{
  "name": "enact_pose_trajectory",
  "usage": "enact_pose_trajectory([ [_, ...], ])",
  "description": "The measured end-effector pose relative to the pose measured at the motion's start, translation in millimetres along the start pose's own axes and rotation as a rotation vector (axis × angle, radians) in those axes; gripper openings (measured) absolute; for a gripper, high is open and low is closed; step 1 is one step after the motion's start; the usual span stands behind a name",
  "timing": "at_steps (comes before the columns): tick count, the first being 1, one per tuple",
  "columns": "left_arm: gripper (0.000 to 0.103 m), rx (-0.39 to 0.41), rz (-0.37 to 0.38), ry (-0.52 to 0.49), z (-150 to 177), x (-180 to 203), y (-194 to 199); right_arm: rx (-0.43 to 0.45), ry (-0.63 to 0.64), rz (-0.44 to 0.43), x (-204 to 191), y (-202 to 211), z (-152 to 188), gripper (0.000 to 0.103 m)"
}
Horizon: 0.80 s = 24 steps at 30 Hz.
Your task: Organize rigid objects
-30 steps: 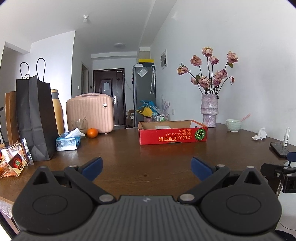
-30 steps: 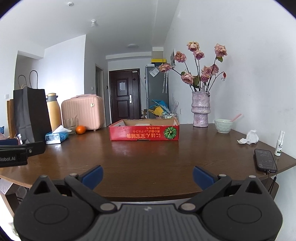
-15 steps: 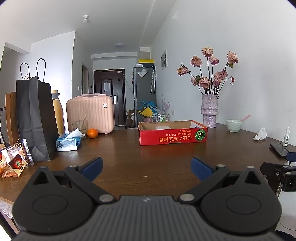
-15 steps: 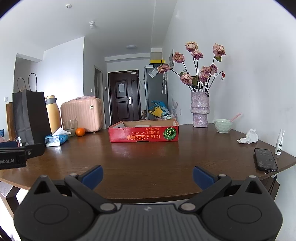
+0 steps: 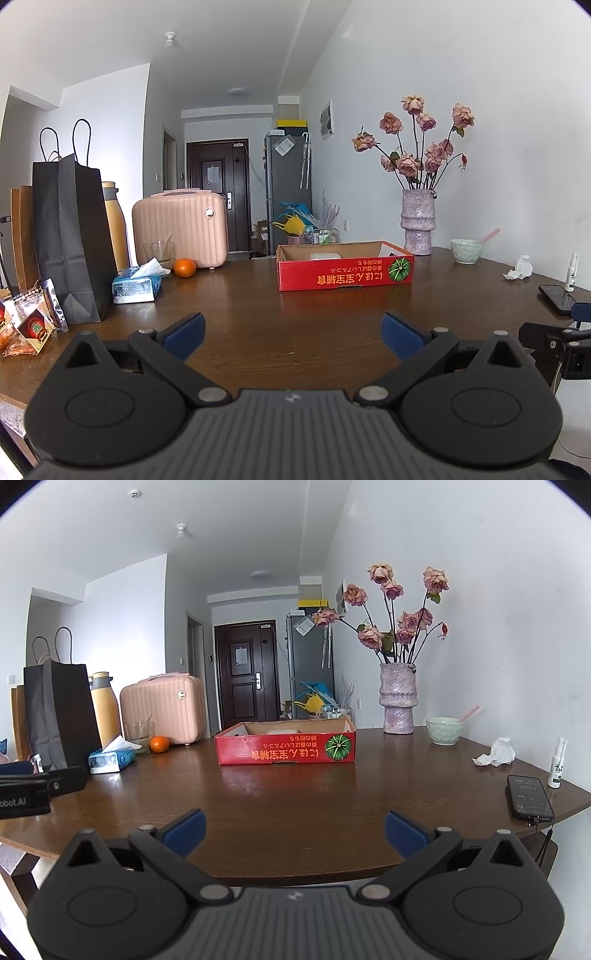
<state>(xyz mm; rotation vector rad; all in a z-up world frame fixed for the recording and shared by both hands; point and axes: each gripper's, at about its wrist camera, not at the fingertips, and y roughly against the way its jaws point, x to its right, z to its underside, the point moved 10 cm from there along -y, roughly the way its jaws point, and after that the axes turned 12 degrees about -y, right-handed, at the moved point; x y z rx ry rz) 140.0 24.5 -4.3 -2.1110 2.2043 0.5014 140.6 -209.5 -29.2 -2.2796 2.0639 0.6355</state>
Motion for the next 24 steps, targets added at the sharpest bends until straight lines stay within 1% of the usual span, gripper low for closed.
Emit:
enact_pose_trajectory([
  [24, 0.103, 0.001, 0.001, 0.004, -1.2, -0.7, 0.1, 0.009, -0.009, -0.002, 1.9, 0.8, -2.1, 0.103],
])
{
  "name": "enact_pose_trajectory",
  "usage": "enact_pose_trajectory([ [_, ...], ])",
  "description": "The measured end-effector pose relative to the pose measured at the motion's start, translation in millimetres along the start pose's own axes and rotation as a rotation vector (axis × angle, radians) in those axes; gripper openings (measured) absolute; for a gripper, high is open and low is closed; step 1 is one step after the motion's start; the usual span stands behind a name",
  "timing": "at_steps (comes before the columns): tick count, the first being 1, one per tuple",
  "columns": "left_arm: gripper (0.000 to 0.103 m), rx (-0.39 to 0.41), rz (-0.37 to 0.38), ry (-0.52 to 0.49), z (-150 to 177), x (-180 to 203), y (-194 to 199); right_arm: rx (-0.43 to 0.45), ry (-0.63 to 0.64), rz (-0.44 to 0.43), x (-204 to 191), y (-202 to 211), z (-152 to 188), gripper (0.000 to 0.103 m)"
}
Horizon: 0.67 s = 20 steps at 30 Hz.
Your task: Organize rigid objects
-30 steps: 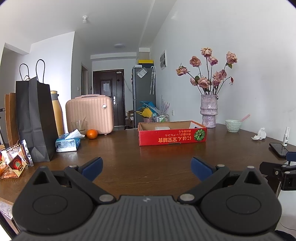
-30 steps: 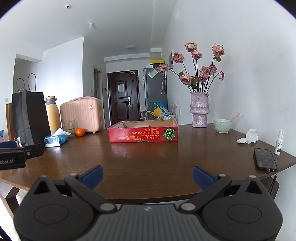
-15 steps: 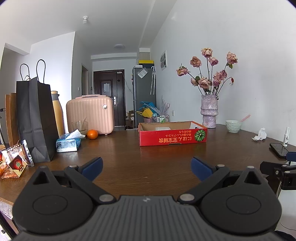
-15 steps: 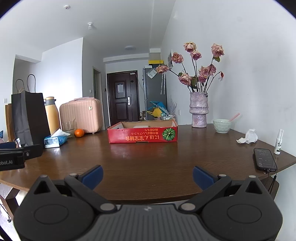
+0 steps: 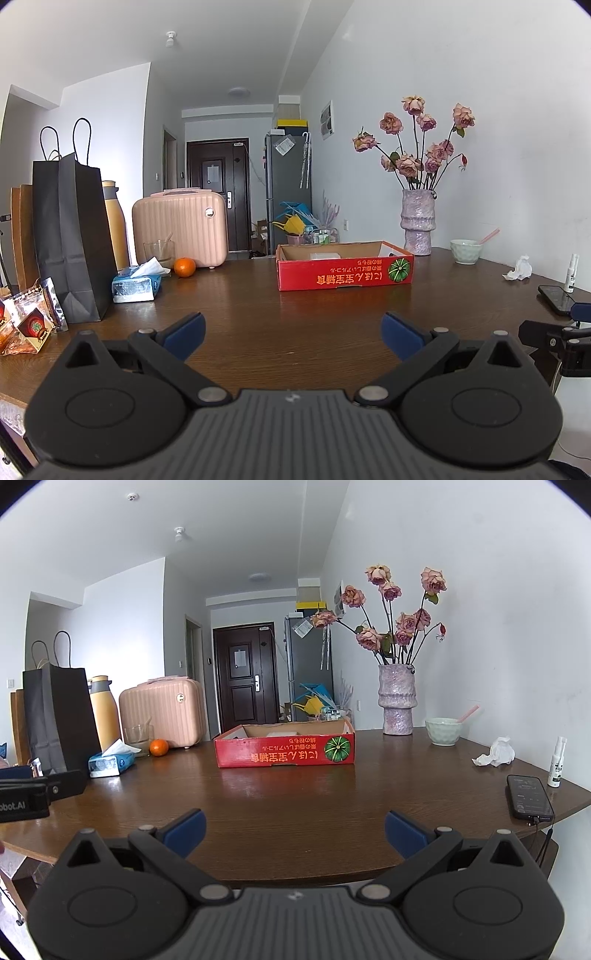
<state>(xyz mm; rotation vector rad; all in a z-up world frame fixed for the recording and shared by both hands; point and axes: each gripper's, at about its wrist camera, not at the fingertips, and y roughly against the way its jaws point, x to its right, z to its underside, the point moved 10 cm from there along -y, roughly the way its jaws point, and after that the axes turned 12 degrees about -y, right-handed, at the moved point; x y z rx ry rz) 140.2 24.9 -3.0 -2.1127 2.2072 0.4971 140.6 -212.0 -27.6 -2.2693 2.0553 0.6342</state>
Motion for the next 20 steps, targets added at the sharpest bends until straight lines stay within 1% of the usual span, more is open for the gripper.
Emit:
enact_pose_trajectory([
  [17, 0.103, 0.016, -0.019, -0.011, -2.1, 2.0, 2.4, 0.006, -0.003, -0.002, 0.1, -0.1, -0.7, 0.103],
  [20, 0.103, 0.027, 0.004, -0.028, -1.4, 6.5, 4.1, 0.01, -0.003, 0.0, 0.3, -0.1, -0.6, 0.103],
])
